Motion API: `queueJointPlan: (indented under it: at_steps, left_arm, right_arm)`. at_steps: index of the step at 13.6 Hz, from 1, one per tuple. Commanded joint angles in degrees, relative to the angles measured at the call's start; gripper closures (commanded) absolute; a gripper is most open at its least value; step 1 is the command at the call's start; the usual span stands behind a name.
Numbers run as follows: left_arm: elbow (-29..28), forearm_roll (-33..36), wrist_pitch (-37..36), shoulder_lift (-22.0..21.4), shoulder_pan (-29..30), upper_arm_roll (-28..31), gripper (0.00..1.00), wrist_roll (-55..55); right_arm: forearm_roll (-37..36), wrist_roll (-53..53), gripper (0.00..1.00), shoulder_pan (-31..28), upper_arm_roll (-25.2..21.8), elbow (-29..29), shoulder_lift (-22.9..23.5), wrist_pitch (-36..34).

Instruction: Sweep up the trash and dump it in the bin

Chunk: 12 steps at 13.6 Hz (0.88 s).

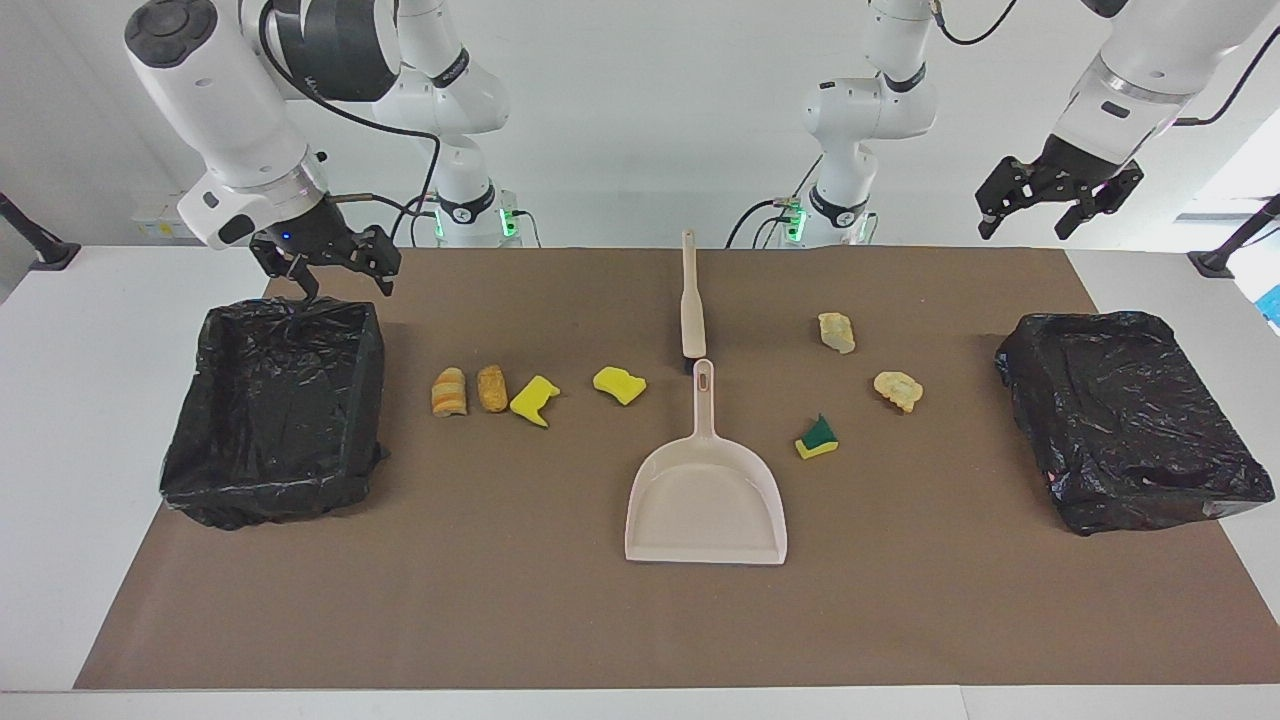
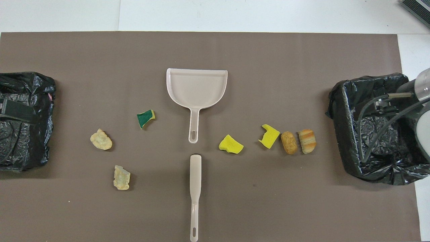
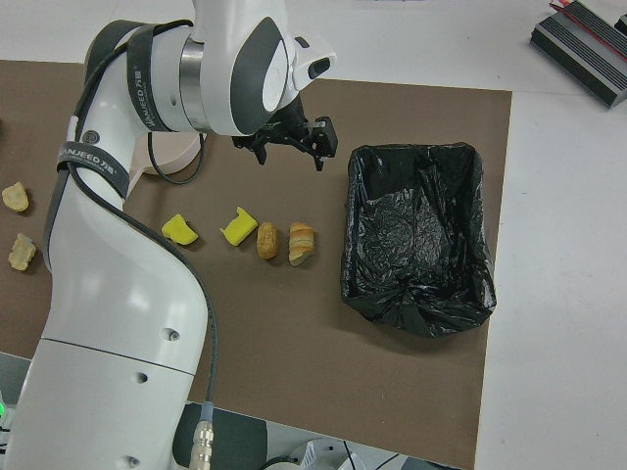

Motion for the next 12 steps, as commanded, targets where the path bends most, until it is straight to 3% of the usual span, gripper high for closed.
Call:
queueJointPlan:
  at_steps: [1,9,12]
  left_arm:
    - [-0.3,-0.3,-0.3,-0.7,0.4,-0.2,0.00,0.2]
    - [-0.5,-0.5,0.2,-0.7,-0.2,-0.2,0.00,-0.2]
    - [-1.8,-0.5,0.2,-1.5,-0.3,-0.4,0.00,-0.2]
  right_arm:
    - [0.5,-0.8,0.00,-0.2,0.2,-1.1,-1.1,-0.8]
    - [-0.2,-0.9,0.00,-0.2,1.5,-1.2,-1.5,-1.1]
    - [-4.7,-1.2,0.00,2.8,1.6,-1.0,-1.4,-0.6]
